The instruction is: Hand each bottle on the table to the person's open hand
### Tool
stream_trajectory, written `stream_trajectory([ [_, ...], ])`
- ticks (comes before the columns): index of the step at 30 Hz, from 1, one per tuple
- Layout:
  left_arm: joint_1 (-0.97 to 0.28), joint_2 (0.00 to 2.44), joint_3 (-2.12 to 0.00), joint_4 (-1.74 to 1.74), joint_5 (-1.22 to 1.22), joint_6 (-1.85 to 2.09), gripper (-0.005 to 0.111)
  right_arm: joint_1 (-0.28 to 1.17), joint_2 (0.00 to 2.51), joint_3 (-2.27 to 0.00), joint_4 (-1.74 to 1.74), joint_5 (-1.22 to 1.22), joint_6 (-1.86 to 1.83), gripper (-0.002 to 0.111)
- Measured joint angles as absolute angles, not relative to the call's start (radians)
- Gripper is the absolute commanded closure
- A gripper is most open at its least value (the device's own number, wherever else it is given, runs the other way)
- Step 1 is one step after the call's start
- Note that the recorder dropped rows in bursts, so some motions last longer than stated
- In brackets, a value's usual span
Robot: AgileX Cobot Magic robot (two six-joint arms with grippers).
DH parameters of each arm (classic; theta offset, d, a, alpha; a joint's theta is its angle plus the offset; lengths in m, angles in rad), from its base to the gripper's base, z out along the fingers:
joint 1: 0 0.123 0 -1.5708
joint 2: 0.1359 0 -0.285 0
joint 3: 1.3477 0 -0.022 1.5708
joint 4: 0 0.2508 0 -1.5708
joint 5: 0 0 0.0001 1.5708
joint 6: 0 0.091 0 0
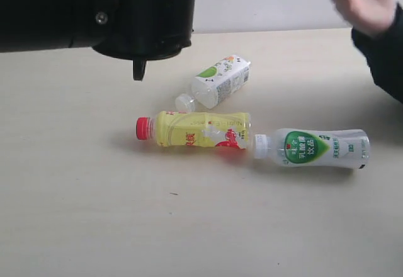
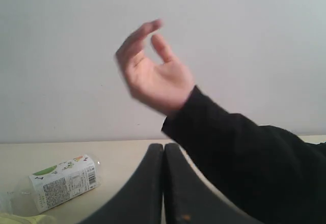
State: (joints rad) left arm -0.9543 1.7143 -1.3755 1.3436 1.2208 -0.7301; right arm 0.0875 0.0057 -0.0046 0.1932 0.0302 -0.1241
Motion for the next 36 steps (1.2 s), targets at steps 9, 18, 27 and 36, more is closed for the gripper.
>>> stream_trajectory([
  [9, -0.86, 1.707, -1.329, 1.311, 1.102, -0.684, 0.107, 0.088, 0.006, -0.005, 0.193, 0.03, -0.124, 0.108],
  [18, -0.666, 1.534, -0.996, 1.315, 0.415, -0.894, 0.107, 0.088, 0.006, -0.005, 0.193, 0.03, -0.124, 0.108],
  [27, -0.344, 1.428, -0.845, 1.391, -0.553, -0.912, 0.107, 0.088, 0.006, -0.005, 0.193, 0.03, -0.124, 0.108],
  [36, -0.228, 1.492, -0.838, 1.467, -0.892, -0.714, 0.107, 0.088, 0.006, -0.005, 0.193, 0.03, -0.124, 0.108],
])
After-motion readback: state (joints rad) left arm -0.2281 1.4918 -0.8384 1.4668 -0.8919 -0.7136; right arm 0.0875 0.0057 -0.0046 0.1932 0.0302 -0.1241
